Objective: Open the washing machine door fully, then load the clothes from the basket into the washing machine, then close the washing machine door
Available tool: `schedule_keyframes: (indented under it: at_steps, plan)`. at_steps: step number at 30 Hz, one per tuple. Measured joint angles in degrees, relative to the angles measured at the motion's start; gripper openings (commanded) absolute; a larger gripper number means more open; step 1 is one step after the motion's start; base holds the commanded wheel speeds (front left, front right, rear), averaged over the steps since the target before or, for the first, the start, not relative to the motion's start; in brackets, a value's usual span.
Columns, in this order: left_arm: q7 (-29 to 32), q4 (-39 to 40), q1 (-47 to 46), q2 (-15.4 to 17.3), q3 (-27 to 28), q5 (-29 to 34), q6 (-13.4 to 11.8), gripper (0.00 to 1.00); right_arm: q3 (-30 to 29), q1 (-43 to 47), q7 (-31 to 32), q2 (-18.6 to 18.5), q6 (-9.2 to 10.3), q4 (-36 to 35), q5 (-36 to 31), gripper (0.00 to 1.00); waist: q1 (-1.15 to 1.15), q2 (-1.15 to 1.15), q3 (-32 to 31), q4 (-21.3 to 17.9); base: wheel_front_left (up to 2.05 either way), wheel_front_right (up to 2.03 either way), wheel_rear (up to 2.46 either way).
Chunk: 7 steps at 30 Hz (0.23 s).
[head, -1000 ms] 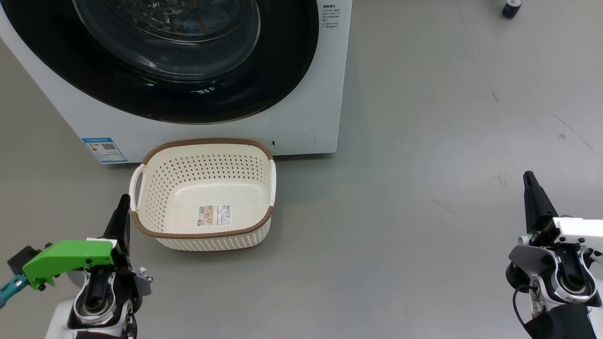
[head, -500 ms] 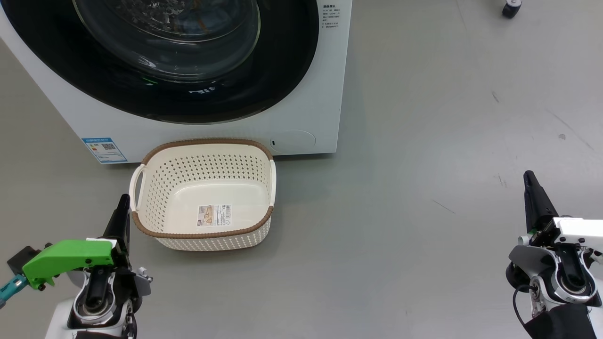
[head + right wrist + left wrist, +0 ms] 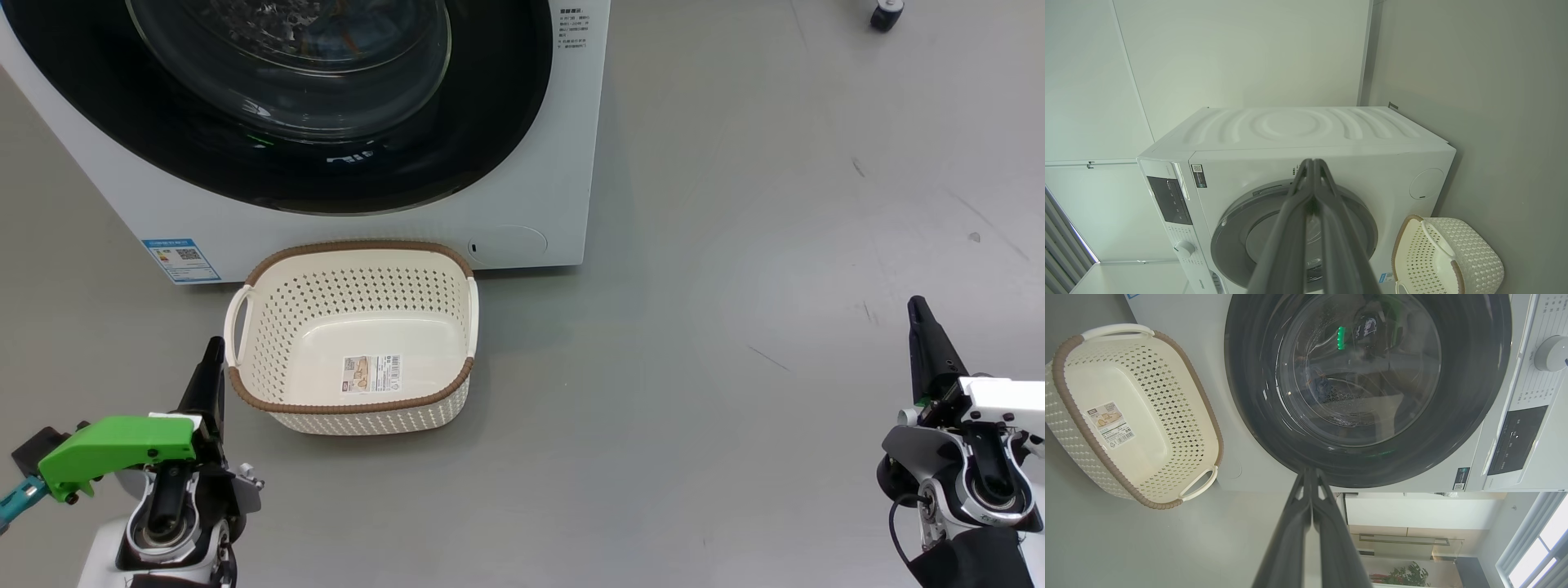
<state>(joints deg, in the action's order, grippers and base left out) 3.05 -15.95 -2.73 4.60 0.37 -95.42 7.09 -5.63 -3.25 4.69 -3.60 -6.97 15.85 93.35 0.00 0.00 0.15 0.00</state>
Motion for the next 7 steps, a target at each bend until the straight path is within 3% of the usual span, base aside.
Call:
schedule_keyframes:
  at_steps: [7]
  plan:
    - [0.0, 0.0, 0.0, 0.0, 0.1, 0.0, 0.0, 0.00, 0.0, 0.0, 0.0, 0.0, 0.00, 0.0, 0.0, 0.00, 0.00, 0.00, 0.0, 0.0, 0.00, 0.00, 0.00]
